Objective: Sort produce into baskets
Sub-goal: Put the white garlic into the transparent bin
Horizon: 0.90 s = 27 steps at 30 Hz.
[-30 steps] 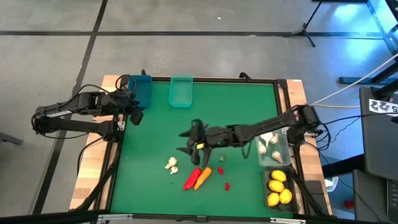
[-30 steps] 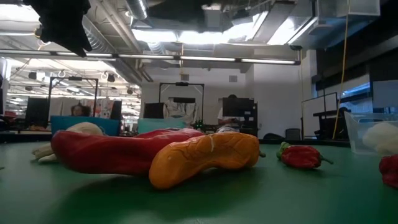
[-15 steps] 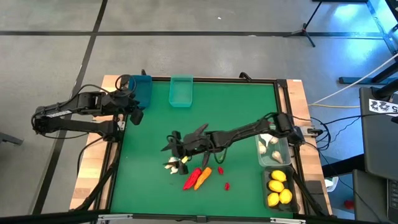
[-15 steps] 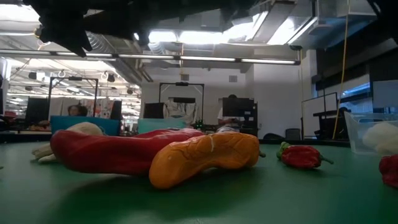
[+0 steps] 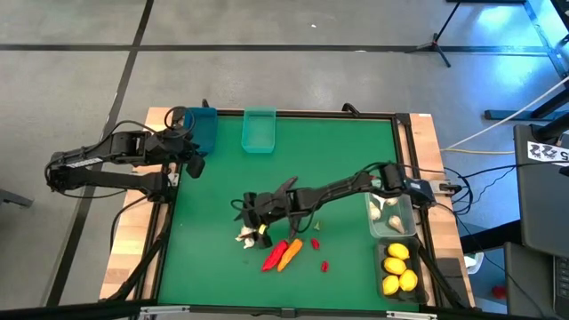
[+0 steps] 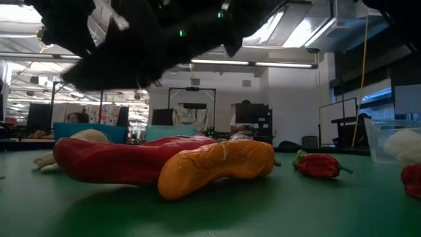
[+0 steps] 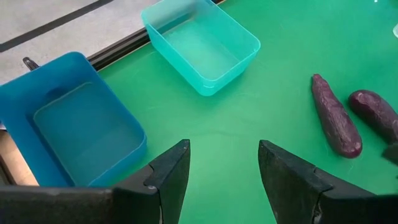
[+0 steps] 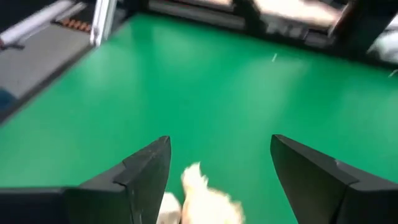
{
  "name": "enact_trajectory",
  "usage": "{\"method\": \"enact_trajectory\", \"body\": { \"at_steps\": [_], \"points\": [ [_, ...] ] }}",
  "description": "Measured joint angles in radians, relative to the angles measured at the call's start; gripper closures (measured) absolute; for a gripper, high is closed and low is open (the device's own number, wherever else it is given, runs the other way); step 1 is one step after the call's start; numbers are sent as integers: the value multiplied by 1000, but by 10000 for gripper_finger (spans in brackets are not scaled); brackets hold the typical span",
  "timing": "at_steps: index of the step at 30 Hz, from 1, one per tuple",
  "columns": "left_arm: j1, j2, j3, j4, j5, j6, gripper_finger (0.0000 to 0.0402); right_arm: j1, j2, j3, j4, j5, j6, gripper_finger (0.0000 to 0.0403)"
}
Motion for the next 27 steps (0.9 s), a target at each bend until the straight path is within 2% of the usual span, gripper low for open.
{"method": "enact_trajectory", "body": {
  "at_steps": [11, 27],
  "points": [
    [0, 0, 0, 0, -23, 0, 217, -1, 83, -1, -13, -5, 3, 127],
    [0, 0, 0, 0, -26, -7, 217, -14, 110, -1, -55, 22, 58, 127]
  ]
}}
